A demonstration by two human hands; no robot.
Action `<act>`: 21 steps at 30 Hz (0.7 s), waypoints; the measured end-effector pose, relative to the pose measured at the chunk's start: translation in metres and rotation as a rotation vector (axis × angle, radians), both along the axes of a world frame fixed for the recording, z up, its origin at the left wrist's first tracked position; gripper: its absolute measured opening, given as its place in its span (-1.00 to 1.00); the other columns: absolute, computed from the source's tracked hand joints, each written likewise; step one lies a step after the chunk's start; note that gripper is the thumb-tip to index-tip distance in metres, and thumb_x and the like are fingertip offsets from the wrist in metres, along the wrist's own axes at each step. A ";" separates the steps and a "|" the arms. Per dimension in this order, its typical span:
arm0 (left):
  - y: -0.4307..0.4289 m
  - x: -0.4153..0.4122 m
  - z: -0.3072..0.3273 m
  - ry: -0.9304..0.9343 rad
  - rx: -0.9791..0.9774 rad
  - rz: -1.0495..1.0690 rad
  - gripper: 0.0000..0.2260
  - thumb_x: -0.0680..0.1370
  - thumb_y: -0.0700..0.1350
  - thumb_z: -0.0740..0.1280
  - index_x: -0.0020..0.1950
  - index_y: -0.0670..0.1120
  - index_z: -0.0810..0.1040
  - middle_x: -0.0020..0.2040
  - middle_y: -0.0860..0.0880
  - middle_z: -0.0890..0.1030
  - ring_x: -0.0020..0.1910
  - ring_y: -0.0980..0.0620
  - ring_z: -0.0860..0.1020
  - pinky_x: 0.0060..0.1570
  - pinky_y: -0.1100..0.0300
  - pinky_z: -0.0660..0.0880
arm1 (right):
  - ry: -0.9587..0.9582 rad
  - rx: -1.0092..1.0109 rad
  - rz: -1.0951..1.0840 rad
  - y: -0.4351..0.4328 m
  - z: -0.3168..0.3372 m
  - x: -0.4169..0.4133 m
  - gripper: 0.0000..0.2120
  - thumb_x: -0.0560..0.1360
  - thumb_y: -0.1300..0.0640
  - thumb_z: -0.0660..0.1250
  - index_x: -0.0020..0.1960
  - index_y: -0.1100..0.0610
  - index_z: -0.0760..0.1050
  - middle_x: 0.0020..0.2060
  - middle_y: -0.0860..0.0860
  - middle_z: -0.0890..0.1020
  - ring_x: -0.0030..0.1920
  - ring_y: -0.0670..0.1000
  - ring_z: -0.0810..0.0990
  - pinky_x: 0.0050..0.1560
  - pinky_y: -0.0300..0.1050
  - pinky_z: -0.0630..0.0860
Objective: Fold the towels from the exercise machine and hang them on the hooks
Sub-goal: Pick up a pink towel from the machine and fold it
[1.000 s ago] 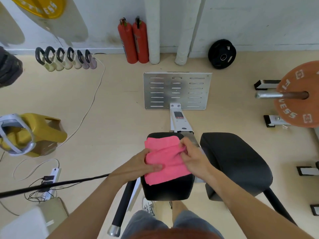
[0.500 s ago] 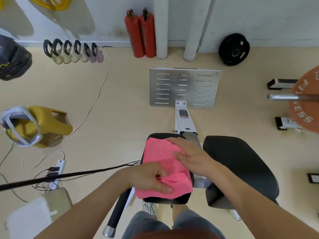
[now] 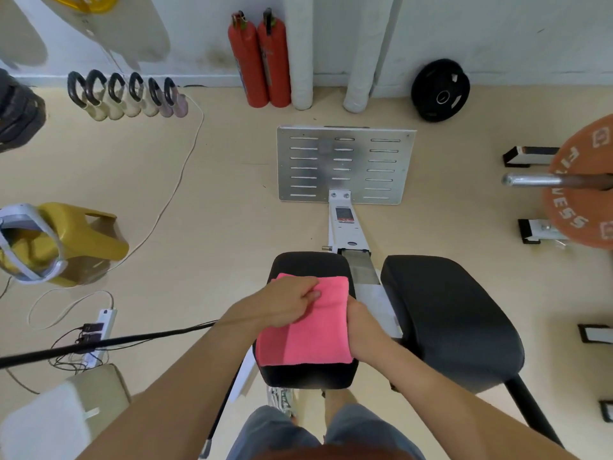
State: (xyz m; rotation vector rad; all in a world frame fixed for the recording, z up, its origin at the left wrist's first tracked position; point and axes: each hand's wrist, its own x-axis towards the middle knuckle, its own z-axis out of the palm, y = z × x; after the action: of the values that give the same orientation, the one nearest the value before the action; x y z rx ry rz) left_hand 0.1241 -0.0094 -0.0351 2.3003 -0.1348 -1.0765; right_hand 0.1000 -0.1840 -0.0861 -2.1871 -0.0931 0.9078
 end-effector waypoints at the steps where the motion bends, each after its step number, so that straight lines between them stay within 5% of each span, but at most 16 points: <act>1: 0.000 0.001 -0.004 -0.024 0.008 0.003 -0.77 0.66 -0.03 0.07 -0.10 -0.11 0.37 -0.21 0.02 0.47 -0.16 -0.01 0.46 -0.12 0.13 0.35 | -0.014 0.025 -0.153 -0.001 0.008 0.004 -0.72 0.52 0.32 0.22 0.21 0.16 0.49 0.02 0.05 0.61 -0.01 -0.01 0.57 0.05 -0.08 0.55; 3: 0.001 0.002 -0.008 -0.074 0.024 -0.005 -0.78 0.66 -0.04 0.07 -0.14 -0.09 0.32 -0.28 0.06 0.42 -0.25 0.05 0.41 -0.19 0.15 0.29 | -0.067 0.053 -0.353 -0.004 0.011 0.011 -0.70 0.53 0.24 0.26 0.22 0.04 0.51 -0.02 -0.07 0.62 0.00 -0.07 0.57 0.00 -0.23 0.51; 7: -0.004 0.010 -0.011 -0.113 0.096 -0.047 -0.77 0.66 -0.04 0.06 -0.14 -0.10 0.31 -0.24 0.01 0.45 -0.22 -0.01 0.42 -0.20 0.11 0.29 | 0.067 -0.062 -0.325 0.000 0.007 0.026 -0.56 0.53 0.18 0.25 0.40 0.06 0.34 0.01 -0.03 0.61 0.03 0.01 0.59 0.07 -0.02 0.54; 15: -0.012 0.027 -0.032 -0.033 0.178 -0.076 -0.79 0.64 -0.03 0.06 -0.18 -0.01 0.31 -0.19 0.03 0.35 -0.14 -0.04 0.41 -0.13 0.11 0.31 | 0.224 -0.097 -0.267 0.004 0.011 0.057 -0.76 0.41 0.31 0.18 -0.06 0.26 0.60 -0.16 0.19 0.67 -0.10 0.18 0.64 -0.06 0.12 0.59; 21: -0.006 0.031 -0.038 -0.020 0.159 0.017 -0.82 0.60 0.00 0.13 -0.20 0.02 0.29 -0.17 0.03 0.41 -0.17 0.01 0.43 -0.18 0.15 0.35 | 0.284 0.194 -0.387 0.007 0.016 0.061 -0.83 0.51 0.24 0.27 -0.04 0.06 0.61 -0.23 0.08 0.62 -0.22 -0.03 0.55 -0.18 -0.13 0.51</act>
State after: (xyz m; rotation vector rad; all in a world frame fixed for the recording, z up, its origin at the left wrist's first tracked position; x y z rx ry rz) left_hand 0.1548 -0.0154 -0.0733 2.4494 -0.0386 -1.0911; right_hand 0.1607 -0.1769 -0.0697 -1.7934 0.3532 0.9302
